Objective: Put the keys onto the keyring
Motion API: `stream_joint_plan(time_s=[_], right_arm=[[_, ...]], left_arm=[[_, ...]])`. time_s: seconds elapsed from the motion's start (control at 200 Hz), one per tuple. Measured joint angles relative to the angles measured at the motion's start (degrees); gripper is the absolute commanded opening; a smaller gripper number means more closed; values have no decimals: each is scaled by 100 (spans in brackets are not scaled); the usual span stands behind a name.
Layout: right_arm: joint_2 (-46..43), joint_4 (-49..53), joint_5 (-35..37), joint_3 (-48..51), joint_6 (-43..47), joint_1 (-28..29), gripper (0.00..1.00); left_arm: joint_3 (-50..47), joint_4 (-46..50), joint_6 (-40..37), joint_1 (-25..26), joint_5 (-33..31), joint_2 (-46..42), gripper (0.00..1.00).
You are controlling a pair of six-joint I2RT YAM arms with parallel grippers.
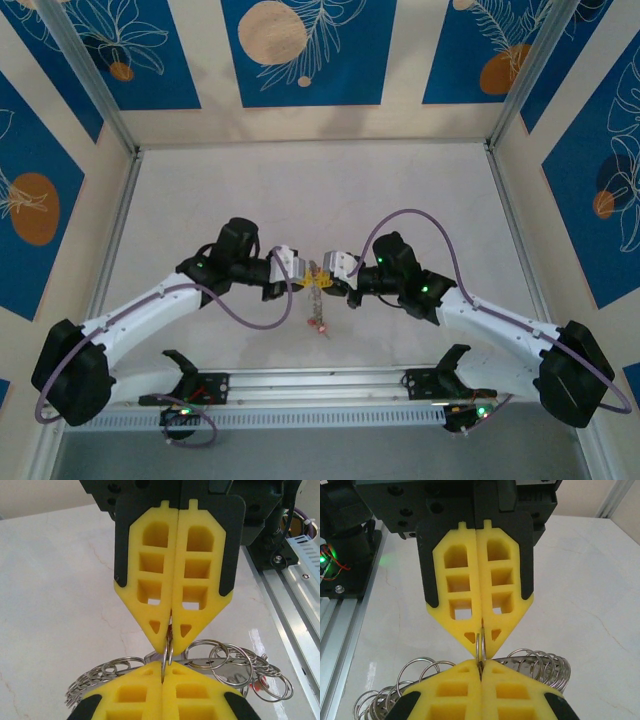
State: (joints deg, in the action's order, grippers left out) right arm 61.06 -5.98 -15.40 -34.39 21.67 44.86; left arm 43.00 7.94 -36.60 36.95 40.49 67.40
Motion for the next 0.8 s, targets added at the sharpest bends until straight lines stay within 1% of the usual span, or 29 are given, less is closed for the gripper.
stream_joint_plan(time_s=[0.045, 0.08, 0.18, 0.26, 0.315, 0.47, 0.8], right_arm=[[0, 9, 11, 0, 4, 0, 0], [0, 13, 0, -2, 7, 2, 0], [2, 74, -13, -59, 48, 15, 0], [22, 92, -11, -111, 76, 48, 0], [37, 90, -7, -125, 90, 57, 0], [120, 92, -4, -127, 90, 57, 0], [214, 83, -4, -127, 87, 57, 0]], left_arm=[[22, 33, -35, 9, -33, 15, 18], [35, 76, -66, 9, -98, 20, 22], [35, 190, -57, -7, -201, 22, 27], [35, 188, 7, -7, -188, 9, 27], [35, 175, 33, -7, -173, -28, 31], [107, 153, 85, -7, -142, -195, 32], [402, 505, -238, 7, 31, -122, 31]])
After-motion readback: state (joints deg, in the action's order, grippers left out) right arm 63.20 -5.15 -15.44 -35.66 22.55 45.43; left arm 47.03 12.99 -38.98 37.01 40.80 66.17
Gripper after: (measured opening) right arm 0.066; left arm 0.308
